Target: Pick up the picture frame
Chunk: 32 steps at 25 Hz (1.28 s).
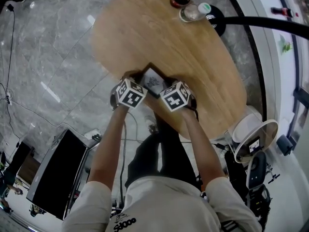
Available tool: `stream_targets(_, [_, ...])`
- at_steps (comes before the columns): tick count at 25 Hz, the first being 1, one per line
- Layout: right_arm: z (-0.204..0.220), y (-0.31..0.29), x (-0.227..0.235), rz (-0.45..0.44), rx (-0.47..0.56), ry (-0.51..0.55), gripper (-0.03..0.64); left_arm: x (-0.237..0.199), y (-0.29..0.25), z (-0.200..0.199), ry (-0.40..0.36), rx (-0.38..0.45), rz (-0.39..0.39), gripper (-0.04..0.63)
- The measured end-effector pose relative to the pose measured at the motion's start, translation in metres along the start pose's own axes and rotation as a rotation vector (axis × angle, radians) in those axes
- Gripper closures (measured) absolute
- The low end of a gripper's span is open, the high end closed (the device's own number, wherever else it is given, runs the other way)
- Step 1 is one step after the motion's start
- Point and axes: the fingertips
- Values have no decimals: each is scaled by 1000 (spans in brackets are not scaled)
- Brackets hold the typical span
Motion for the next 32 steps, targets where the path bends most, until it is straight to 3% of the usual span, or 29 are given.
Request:
stream_targets(6, [4, 11, -17, -2, 6, 45, 540, 7, 19, 8, -11, 20, -14, 519])
stream_targets(15, [5, 76, -51, 16, 57, 143, 543, 35, 88, 8, 24, 93, -42, 518])
stream_targets(21, [6, 133, -75, 70, 103, 233, 543, 60, 149, 2, 53, 168, -100, 518])
stream_targets(32, [3, 265, -125, 205, 253, 345, 543, 107, 283, -25, 1, 347, -240, 518])
Point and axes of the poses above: the fingertips, and each gripper's own axes: y backward along the fingers, x to its right, z out of its underside, and after that the axes turned 3 degrees about -y, right-handed
